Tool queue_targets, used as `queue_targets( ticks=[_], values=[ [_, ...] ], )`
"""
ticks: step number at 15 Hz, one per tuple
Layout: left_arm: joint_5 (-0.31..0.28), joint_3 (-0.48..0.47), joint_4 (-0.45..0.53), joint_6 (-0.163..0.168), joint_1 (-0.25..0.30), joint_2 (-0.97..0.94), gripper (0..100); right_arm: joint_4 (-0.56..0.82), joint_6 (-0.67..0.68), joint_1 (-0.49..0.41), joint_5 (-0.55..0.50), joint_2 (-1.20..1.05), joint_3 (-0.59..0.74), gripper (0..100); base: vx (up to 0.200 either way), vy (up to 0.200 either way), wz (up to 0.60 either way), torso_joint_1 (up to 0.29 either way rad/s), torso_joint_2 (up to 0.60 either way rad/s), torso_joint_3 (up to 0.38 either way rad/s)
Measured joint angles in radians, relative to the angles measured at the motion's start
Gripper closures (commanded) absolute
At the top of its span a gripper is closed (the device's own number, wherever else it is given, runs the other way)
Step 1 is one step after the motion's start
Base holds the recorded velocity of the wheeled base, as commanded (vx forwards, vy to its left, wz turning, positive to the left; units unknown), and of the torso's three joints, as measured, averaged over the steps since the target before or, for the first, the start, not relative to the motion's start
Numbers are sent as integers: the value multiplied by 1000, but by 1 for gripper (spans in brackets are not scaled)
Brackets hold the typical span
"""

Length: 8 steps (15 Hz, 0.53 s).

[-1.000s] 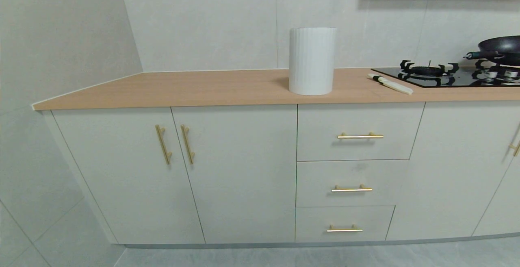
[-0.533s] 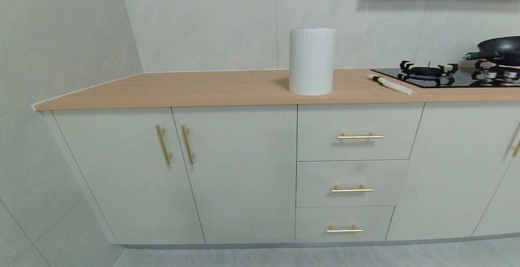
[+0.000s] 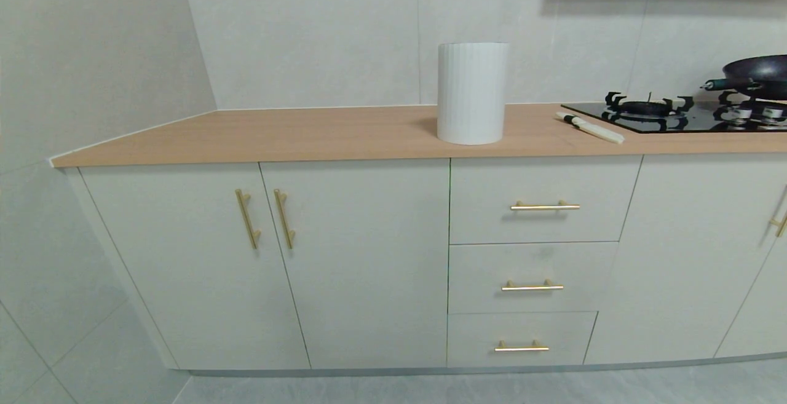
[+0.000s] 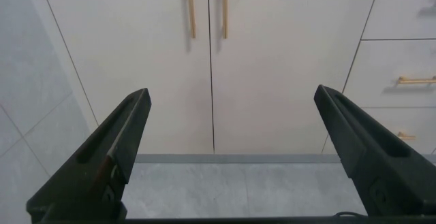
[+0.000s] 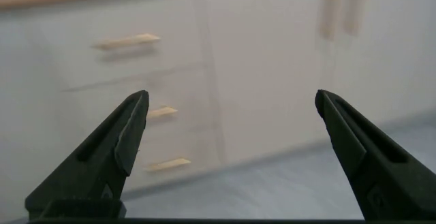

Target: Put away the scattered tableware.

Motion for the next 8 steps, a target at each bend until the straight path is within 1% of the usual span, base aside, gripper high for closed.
queue_targets(
  ticks=[3,4,6,8],
  values=[
    [0,0,0,0,0,0,0,-181,-47,0,52,-4,152,0,0,0,0,0,0,0],
    [0,0,0,0,0,0,0,-176,-51,0,59,-5,176,0,0,0,0,0,0,0],
    [0,0,0,0,0,0,0,-112,-53,0,81,-6,195,0,0,0,0,0,0,0],
    [0,0,0,0,0,0,0,-114,-56,0,115,-6,200,0,0,0,0,0,0,0]
  ],
)
